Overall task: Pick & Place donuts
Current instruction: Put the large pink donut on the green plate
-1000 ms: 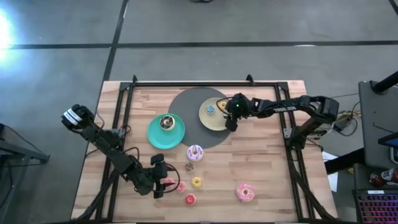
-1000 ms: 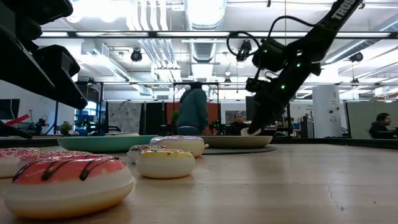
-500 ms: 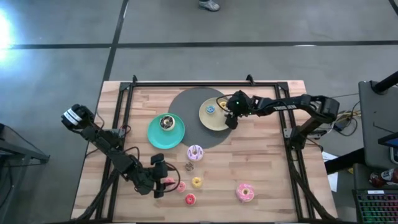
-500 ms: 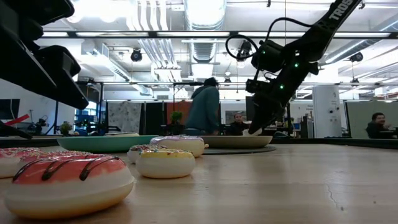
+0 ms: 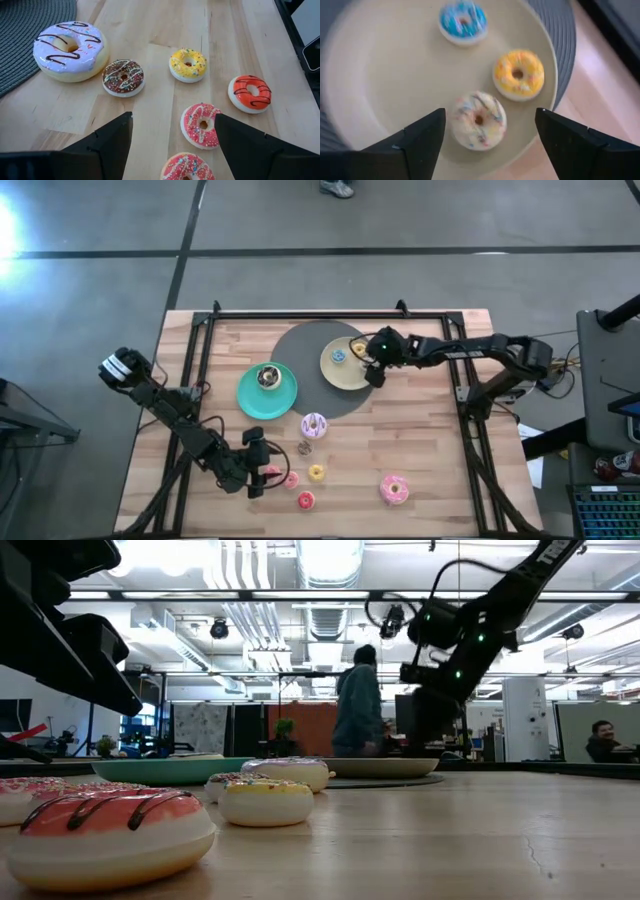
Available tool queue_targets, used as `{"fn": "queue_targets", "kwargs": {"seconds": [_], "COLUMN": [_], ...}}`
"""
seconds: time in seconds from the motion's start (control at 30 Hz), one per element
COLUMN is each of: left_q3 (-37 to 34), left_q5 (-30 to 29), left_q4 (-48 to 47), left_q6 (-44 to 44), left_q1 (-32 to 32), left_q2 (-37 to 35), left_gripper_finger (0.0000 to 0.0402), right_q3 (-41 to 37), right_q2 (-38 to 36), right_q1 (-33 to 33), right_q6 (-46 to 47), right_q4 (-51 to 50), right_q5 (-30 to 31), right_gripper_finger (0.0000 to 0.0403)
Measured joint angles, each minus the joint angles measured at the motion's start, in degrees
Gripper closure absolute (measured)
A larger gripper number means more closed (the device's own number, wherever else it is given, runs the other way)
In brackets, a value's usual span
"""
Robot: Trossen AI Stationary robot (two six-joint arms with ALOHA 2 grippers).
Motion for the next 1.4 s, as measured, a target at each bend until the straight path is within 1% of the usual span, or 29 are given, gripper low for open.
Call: {"fn": "queue_targets", "kwargs": {"seconds": [0.2, 0.3, 0.37, 0.47, 0.63, 0.7, 0.83, 1.03, 1.23, 1.4], "left_q3": [0.0, 0.0, 0.0, 0.0, 0.0, 0.0, 0.0, 0.1, 0.1, 0.1], "left_q5": [-0.5, -0.5, -0.5, -0.5, -1.1, -1.4, -1.5, -2.0, -2.8, -3.3], "left_q4": [0.0, 0.0, 0.0, 0.0, 0.0, 0.0, 0.0, 0.3, 0.4, 0.5], "left_q6": [-0.1, -0.4, -0.5, -0.5, -0.1, 0.3, 0.3, 0.4, 0.4, 0.4], "left_q1": [0.0, 0.0, 0.0, 0.0, 0.0, 0.0, 0.2, 0.3, 0.4, 0.4], "left_q2": [0.0, 0.0, 0.0, 0.0, 0.0, 0.0, 0.0, 0.0, 0.0, 0.0], "left_gripper_finger": [0.0145, 0.0145, 0.0145, 0.0145, 0.0145, 0.0145, 0.0145, 0.0145, 0.0145, 0.0145], "right_q3": [0.0, -0.4, -0.9, -2.1, -5.5, -6.8, -8.7, -10.5, -10.6, -10.3], "right_q2": [-7.6, -11.7, -14.3, -17.6, -21.4, -22.0, -21.8, -20.2, -17.7, -14.7], "right_q1": [1.7, 4.3, 7.0, 12.3, 24.1, 29.1, 39.2, 51.8, 61.3, 66.8], "right_q6": [0.2, 0.3, 1.0, 3.3, 9.9, 13.0, 18.4, 27.1, 36.3, 42.2], "right_q4": [-0.2, -0.5, -1.0, -1.7, -1.8, -1.6, -1.3, 0.2, 0.3, 0.5], "right_q5": [-0.1, -2.4, -4.2, -4.7, -4.4, -2.3, 5.3, 14.5, 19.6, 22.7], "right_gripper_finger": [0.0097, 0.01, 0.0101, 0.01, 0.0099, 0.0099, 0.0103, 0.0112, 0.0117, 0.0118]}}
